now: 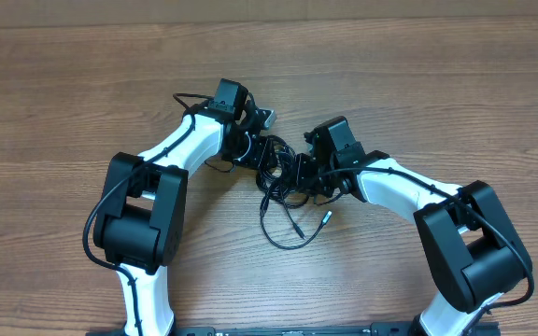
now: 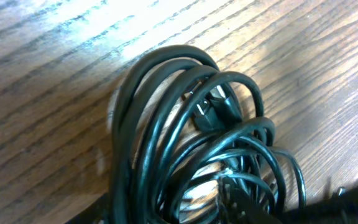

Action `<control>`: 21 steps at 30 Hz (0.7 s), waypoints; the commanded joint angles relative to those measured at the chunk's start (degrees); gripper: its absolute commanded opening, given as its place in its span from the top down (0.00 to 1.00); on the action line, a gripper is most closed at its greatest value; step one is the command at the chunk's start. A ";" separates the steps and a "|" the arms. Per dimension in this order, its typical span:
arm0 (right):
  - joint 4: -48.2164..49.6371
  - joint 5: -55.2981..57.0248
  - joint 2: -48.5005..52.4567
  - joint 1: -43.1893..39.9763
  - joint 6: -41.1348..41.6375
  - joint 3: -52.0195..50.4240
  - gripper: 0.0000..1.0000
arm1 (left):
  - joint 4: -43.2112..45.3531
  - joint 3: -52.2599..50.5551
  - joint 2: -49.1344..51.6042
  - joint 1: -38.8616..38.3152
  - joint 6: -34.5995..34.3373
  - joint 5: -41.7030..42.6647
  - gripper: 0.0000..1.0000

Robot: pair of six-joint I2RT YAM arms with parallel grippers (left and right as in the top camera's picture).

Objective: Untangle cables

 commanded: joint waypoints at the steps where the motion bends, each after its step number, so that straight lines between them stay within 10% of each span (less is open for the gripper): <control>1: -0.44 7.02 -1.33 -0.26 2.14 -0.15 0.94 | -1.11 -0.81 1.20 0.00 3.06 0.98 0.56; 21: 1.66 14.49 0.31 2.84 9.68 -0.20 0.86 | -1.66 -0.81 1.20 -1.64 3.04 -0.96 0.64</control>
